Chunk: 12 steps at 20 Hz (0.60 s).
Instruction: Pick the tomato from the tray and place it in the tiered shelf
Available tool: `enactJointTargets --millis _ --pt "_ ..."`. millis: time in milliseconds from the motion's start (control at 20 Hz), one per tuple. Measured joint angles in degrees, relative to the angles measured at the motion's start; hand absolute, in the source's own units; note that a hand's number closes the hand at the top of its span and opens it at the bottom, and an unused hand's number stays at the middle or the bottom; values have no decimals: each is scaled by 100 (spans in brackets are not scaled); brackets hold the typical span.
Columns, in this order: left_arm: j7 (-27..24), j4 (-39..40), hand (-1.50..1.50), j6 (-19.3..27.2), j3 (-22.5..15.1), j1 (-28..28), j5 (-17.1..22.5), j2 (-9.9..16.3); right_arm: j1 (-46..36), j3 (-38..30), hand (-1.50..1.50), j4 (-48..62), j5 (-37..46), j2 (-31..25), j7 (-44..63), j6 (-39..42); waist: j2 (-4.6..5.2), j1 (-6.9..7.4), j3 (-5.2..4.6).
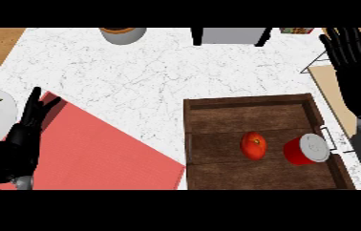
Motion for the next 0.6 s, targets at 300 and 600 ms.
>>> enactJointTargets --millis 300,600 --pt "115 408 0 -570 174 -130 432 79 -148 748 150 -218 -157 677 380 310 2 67 135" --pt "281 646 0 -1018 186 53 802 69 606 1455 -150 -243 1472 795 907 -1400 -33 -71 140"
